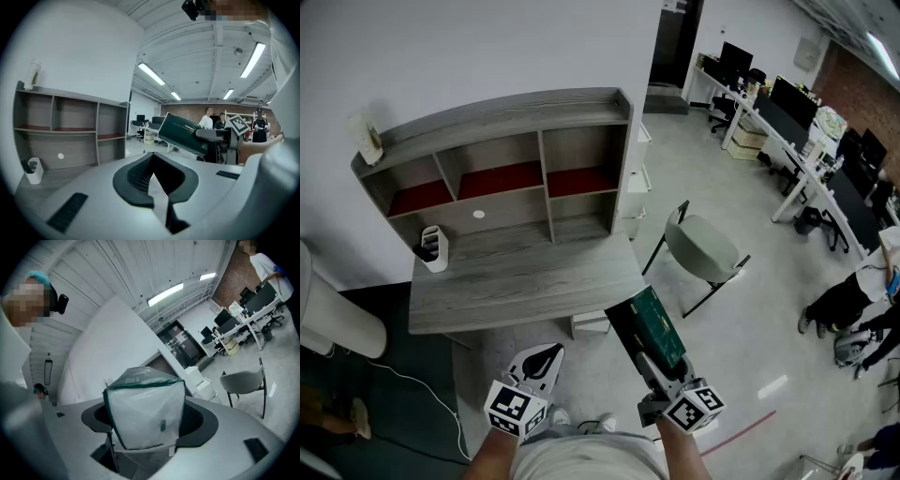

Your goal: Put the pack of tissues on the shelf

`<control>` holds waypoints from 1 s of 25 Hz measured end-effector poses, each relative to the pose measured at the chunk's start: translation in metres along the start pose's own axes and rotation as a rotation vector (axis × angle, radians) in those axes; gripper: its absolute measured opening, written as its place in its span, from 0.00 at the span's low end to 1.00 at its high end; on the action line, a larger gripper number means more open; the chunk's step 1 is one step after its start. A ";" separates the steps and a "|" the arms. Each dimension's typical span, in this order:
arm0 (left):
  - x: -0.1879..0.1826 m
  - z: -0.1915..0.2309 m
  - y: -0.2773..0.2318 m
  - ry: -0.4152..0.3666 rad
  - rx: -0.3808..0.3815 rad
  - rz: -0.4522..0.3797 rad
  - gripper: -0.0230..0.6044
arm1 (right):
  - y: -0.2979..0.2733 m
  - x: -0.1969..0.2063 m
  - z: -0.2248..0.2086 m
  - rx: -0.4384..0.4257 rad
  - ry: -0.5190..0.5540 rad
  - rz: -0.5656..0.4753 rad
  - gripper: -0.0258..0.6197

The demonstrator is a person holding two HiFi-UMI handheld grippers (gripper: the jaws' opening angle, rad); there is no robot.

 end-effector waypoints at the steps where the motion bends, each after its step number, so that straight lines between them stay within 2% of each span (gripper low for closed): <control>1: 0.000 0.005 0.004 -0.001 0.002 -0.003 0.06 | -0.003 0.003 0.005 0.002 0.000 0.000 0.65; 15: 0.016 0.077 0.037 0.018 0.055 -0.033 0.06 | -0.044 0.035 0.053 0.041 -0.030 -0.030 0.65; 20: 0.024 0.097 0.028 0.037 0.039 -0.018 0.06 | -0.063 0.037 0.041 0.054 -0.041 -0.032 0.65; 25: 0.022 0.106 -0.010 0.032 0.019 0.002 0.06 | -0.090 0.021 0.007 0.052 -0.066 -0.033 0.65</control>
Point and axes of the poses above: the fingertips, and each gripper's own axes: y backward along the fingers, z to its left, x out of its underside, the point moved 9 cm from there along y, backward along the fingers, and after that the axes turned 2 degrees about -y, right-handed, at the moved point
